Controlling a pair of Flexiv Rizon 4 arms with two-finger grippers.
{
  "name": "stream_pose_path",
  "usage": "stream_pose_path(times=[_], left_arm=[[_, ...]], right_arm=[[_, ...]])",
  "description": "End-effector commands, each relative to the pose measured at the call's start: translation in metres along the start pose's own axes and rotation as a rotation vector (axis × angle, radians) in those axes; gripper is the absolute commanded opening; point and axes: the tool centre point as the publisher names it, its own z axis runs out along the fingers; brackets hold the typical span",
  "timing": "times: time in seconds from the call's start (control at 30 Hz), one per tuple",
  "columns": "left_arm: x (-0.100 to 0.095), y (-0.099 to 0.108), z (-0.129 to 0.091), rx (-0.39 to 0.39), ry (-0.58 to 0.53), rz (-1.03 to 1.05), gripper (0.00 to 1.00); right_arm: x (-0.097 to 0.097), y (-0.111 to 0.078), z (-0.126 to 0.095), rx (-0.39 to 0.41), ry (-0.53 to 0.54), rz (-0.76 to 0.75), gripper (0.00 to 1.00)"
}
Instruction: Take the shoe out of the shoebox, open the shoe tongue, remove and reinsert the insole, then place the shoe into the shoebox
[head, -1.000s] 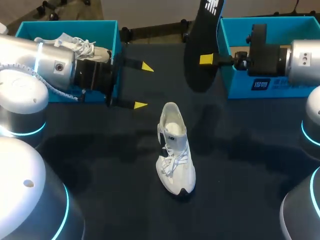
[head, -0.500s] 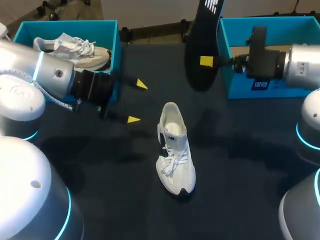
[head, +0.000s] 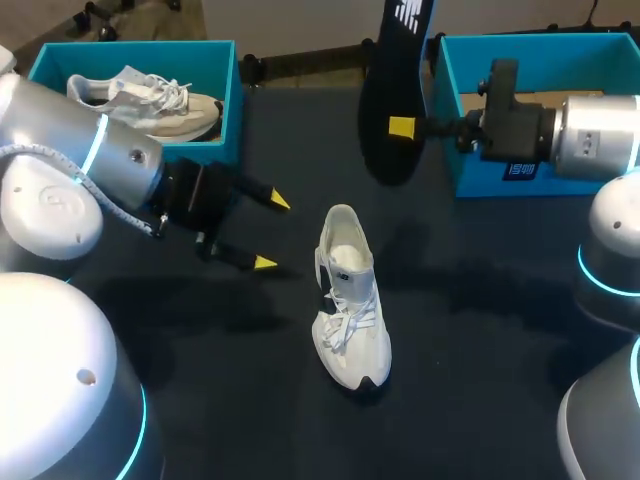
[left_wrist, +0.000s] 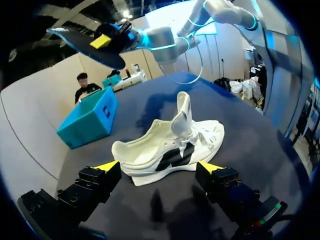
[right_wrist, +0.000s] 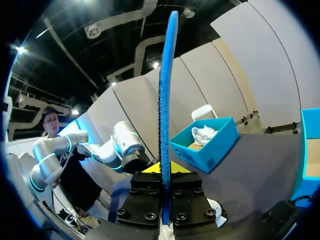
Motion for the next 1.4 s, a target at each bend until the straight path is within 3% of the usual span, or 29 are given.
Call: stream_pose_path(times=[0.03, 0.27, 0.5, 0.87, 1.07, 1.4], left_arm=[[-0.003, 0.005, 0.014, -0.026, -0.007, -0.018, 1.00], [-0.006, 0.016, 0.026, -0.051, -0.018, -0.035, 1.00], [-0.006, 0.027, 0.038, -0.091, -0.029, -0.067, 1.00], [-0.020, 0.020, 0.044, -0.142, -0.034, -0.130, 1.00], [-0.018, 0.020, 0.054, -0.167, -0.004, -0.159, 1.00], [-0.014, 0.013, 0.062, -0.178, 0.034, -0.157, 1.00]], right_arm=[[0.000, 0.000, 0.002, 0.000, -0.002, -0.001, 0.00], [-0.014, -0.006, 0.010, 0.030, 0.006, -0.127, 0.00], [-0.030, -0.025, 0.022, 0.041, 0.054, -0.185, 0.00], [-0.030, -0.025, 0.022, 0.041, 0.054, -0.185, 0.00], [-0.030, -0.025, 0.022, 0.041, 0.054, -0.185, 0.00], [-0.043, -0.053, 0.053, 0.036, 0.151, -0.210, 0.00]])
